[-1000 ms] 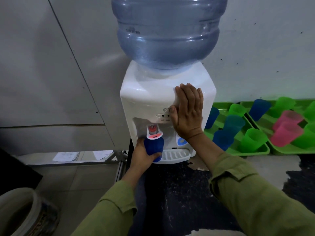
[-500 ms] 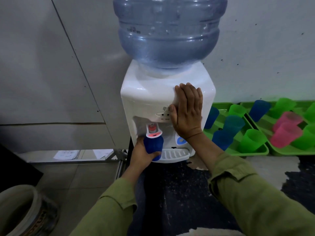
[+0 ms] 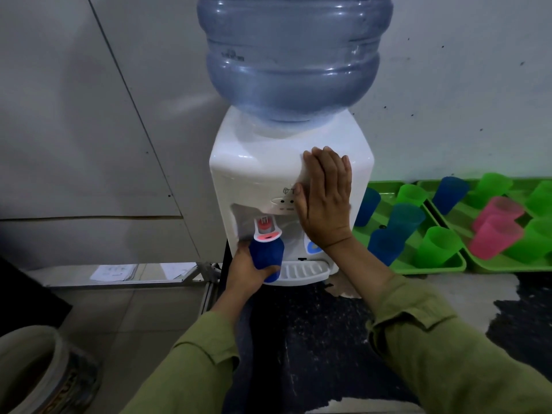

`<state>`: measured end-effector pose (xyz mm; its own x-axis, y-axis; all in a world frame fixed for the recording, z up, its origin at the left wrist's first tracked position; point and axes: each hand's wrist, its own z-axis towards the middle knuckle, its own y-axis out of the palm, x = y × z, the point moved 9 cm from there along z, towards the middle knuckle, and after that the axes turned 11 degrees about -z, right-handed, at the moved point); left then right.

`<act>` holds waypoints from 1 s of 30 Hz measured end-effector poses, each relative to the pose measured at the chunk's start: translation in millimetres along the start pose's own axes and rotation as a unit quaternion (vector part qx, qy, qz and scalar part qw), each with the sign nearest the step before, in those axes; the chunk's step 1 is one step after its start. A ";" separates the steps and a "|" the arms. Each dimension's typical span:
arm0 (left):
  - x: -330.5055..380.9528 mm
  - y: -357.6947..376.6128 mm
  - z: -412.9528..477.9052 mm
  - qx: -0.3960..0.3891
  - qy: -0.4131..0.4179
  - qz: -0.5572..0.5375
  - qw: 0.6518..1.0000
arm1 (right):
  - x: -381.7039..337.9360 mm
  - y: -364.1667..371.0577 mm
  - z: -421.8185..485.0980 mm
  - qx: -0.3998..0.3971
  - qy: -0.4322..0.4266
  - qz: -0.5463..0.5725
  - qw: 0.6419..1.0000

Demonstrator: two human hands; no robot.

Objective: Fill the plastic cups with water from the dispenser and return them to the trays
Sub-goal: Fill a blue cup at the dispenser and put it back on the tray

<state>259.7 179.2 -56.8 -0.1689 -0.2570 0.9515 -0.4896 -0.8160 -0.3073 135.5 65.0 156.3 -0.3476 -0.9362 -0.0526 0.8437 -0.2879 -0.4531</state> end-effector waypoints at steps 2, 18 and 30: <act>1.3 -0.2 -0.2 -0.002 0.001 -0.002 1.000 | -0.9 -3.3 -0.3 -0.006 0.017 0.029 0.999; 8.2 0.8 -6.1 -0.009 0.005 -0.013 1.000 | -12.2 70.9 -103.5 -0.437 0.376 0.253 0.777; 4.5 1.3 -2.6 -0.006 -0.003 -0.002 1.000 | -2.9 112.6 -139.3 -0.499 0.320 0.153 0.791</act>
<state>256.1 178.4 -53.0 -0.1618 -0.2568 0.9528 -0.5003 -0.8109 -0.3035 174.5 63.4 -18.6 -0.5948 -0.5460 -0.5901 0.2965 0.5333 -0.7923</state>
